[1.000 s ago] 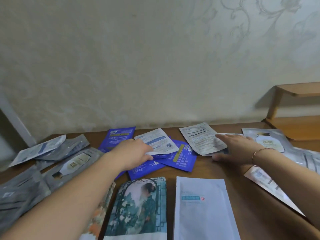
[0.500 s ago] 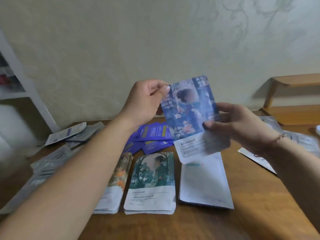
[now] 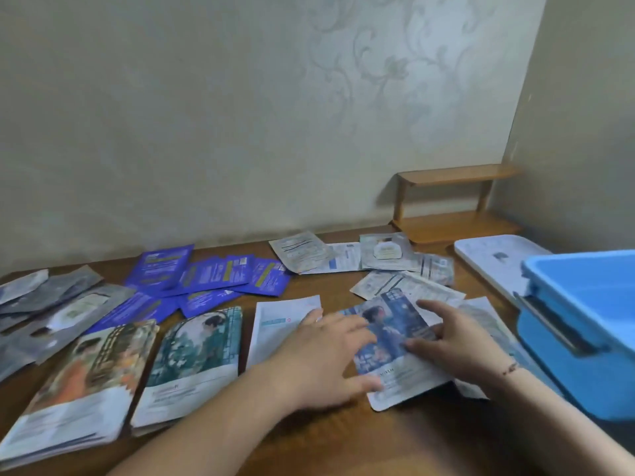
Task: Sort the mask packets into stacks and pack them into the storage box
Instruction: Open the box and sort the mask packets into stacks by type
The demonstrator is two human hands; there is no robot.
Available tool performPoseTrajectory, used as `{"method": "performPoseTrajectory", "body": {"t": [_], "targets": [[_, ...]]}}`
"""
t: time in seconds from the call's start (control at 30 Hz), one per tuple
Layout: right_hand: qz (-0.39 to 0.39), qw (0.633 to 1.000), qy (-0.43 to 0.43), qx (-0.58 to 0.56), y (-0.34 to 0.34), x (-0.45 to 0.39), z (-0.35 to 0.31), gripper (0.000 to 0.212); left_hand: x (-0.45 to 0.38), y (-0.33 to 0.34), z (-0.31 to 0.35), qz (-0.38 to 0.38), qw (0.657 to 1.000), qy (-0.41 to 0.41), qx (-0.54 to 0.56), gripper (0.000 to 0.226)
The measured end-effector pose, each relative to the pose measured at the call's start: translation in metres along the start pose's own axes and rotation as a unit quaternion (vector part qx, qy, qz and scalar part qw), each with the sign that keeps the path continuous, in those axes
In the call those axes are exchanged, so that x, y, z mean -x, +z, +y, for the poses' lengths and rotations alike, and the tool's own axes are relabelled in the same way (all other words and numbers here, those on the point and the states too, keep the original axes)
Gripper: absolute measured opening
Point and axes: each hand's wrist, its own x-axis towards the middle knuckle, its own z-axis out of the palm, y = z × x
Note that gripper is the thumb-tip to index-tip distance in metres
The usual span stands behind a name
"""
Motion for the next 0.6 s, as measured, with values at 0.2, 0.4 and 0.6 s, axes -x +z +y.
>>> {"method": "performPoseTrajectory", "body": {"t": [0.2,0.4,0.6], "targets": [[0.094,0.945,-0.054,0.309,-0.005,-0.012,0.023,0.038,-0.008,0.015,0.019,-0.080,0.993,0.028,-0.080,0.072],[0.026,0.944,-0.016,0.328,0.001,-0.050,0.043,0.043,-0.003,0.008,0.013,-0.123,0.989,0.042,-0.070,0.069],[0.053,0.940,-0.032,0.335,-0.001,-0.093,0.046,0.041,-0.005,0.009,0.015,-0.095,0.993,0.049,-0.043,0.063]]}}
